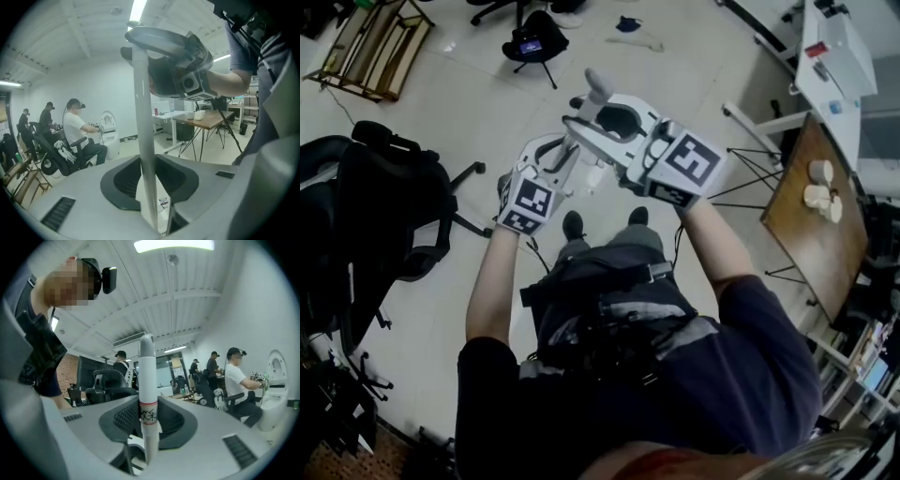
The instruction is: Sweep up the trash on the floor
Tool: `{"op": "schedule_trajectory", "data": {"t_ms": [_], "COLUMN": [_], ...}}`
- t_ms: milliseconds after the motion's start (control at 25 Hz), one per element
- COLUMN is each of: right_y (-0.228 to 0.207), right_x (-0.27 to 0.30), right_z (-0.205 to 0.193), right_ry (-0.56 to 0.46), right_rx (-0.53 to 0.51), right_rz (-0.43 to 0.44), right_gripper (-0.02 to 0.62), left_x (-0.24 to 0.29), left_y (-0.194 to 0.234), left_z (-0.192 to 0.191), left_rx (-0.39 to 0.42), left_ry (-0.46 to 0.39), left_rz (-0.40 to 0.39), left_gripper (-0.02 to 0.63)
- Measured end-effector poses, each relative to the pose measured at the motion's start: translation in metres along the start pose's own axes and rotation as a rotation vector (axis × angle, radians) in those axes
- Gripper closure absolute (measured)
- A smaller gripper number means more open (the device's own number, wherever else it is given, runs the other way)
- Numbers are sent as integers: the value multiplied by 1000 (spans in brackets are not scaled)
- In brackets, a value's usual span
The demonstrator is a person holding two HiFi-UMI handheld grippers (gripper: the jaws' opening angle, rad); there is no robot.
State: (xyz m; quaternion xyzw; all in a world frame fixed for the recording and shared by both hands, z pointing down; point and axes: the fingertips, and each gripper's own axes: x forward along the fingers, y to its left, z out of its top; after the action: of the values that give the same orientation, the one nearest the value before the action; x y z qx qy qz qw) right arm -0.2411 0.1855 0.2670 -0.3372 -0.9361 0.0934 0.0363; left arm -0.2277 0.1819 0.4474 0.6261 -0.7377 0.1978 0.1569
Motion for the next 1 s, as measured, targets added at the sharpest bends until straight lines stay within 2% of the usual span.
{"op": "schedule_trajectory", "data": {"t_ms": [160, 240, 400, 520, 560, 720, 840, 1000], "right_y": [25, 34, 42, 47, 47, 45, 48, 50], "right_x": [-8, -18, -41, -57, -63, -79, -86, -89], "right_z": [18, 24, 20, 12, 6, -20, -28, -40], "right_ry": [-36, -60, -57, -55, -48, -2, 13, 41], "right_rx": [16, 38, 79, 85, 86, 115, 150, 145], "right_rz": [124, 187, 307, 365, 371, 363, 362, 326], "right_gripper": [479, 479, 477, 477, 477, 474, 469, 469], "left_x": [-22, -29, -36, -34, -32, -13, -6, 0], "left_y": [-21, -33, -56, -74, -80, -101, -114, -121], "left_z": [17, 27, 37, 41, 41, 38, 35, 26], "left_rx": [20, 4, -44, -137, -153, -135, -189, -194], "left_ry": [-13, -29, -39, -55, -47, -25, -42, -41], "left_rz": [-14, -14, 84, 156, 175, 219, 202, 151], "left_gripper": [502, 502, 502, 502, 502, 514, 518, 520]}}
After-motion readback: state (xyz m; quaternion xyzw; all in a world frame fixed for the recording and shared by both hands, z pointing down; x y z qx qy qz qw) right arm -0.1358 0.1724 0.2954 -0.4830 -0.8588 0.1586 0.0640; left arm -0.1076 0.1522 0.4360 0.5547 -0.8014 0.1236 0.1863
